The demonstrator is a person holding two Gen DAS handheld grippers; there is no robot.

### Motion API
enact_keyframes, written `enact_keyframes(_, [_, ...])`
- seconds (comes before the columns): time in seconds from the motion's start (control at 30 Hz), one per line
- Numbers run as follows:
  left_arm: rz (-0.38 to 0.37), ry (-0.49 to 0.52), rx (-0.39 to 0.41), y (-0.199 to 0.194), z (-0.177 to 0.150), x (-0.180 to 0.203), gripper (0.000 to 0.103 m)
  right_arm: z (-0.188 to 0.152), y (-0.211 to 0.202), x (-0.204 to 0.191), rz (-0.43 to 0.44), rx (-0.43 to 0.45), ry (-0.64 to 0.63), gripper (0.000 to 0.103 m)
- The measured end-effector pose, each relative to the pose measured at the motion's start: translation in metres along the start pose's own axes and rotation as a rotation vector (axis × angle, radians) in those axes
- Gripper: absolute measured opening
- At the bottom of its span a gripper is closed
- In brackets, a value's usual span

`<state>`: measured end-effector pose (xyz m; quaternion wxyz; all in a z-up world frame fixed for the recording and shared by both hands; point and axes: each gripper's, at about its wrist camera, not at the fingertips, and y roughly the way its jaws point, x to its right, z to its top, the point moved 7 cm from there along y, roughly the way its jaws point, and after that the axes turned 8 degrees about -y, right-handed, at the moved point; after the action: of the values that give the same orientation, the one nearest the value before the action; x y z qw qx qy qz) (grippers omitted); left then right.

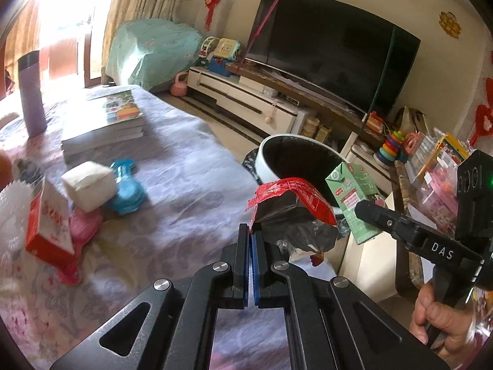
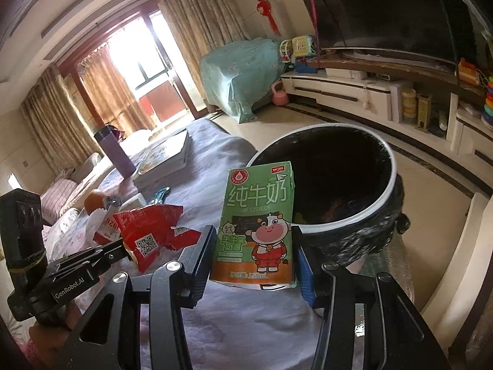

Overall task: Collect trash
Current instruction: 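Carry the red bag and milk carton toward the trash bin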

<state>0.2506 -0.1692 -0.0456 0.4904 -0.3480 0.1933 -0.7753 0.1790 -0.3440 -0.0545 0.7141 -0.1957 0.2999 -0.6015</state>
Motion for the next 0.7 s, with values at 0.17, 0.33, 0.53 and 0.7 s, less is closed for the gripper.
enact_keyframes(0.17, [-0.010,0.017,0.000,0.013,0.009,0.012,0.000,0.006,-0.002,0.016,-0.017,0.010,0.017,0.049])
enact_keyframes(0.33, [-0.016,0.033,0.003,0.027,0.020,0.023,0.000,0.012,-0.005,0.030,-0.032,0.019,0.029,0.049])
enact_keyframes(0.53, [-0.019,0.058,0.009,0.041,0.033,0.035,0.000,0.020,-0.005,0.041,-0.045,0.025,0.026,0.049])
enact_keyframes(0.7, [-0.017,0.076,0.007,0.057,0.042,0.044,0.000,0.029,-0.002,0.052,-0.054,0.028,0.028,0.049])
